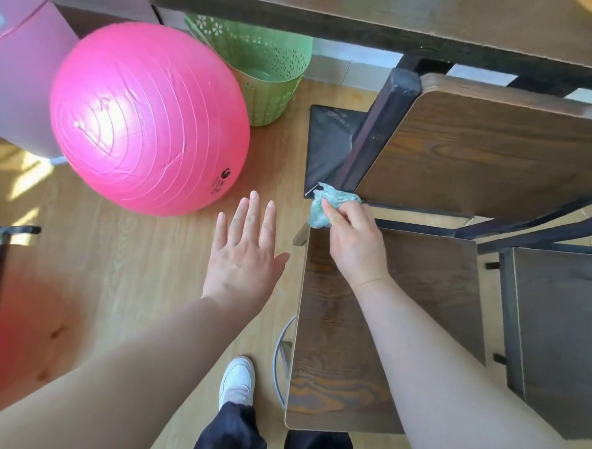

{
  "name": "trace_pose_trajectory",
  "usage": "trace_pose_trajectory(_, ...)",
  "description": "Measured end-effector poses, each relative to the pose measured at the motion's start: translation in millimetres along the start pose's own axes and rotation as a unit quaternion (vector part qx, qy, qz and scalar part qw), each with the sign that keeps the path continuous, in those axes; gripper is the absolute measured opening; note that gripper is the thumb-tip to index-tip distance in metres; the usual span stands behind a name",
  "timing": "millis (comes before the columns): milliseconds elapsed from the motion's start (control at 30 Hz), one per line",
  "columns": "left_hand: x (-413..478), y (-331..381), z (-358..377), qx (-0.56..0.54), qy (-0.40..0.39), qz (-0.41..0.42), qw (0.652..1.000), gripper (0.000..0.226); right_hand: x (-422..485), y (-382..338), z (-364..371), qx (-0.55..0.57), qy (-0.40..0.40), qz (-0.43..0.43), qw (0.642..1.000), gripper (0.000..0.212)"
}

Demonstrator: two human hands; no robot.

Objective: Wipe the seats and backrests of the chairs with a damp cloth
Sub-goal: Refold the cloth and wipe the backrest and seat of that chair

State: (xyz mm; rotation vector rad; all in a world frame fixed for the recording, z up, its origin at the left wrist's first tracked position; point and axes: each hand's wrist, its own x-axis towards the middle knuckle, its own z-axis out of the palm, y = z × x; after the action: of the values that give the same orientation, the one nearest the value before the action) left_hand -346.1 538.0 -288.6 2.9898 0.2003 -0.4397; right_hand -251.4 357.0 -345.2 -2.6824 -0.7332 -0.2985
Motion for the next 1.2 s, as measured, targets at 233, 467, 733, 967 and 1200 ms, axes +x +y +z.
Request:
trace_pose_trajectory(233, 11, 4, 26, -0.009, -0.021, -0.008, 1.0, 0.078, -15, 2, 48, 0.041, -0.125, 0.108, 0.985, 0.041)
trace_pose_trajectory(467, 2, 32, 12, -0.004, -0.031, 0.009, 0.999, 0.077, -34, -1, -8, 0.138, -0.043, 0.204, 0.968, 0.038)
trace_pose_trajectory(733, -4, 96, -1, -0.047, 0.024, 0.047, 0.997, 0.078, -61, 66, -112, 0.249, 0.171, 0.501, 0.811, 0.035)
trace_pose_trajectory(967, 1, 154, -2, -0.02, 0.04, 0.049, 0.998, 0.083, -8, 118, -212, 0.244, 0.34, 0.32, 0.85, 0.032)
trace_pose_trajectory(1200, 9, 178, 0, -0.001, 0.053, 0.035, 0.998, 0.087, 46, 111, -205, 0.144, 0.331, 0.058, 0.931, 0.032)
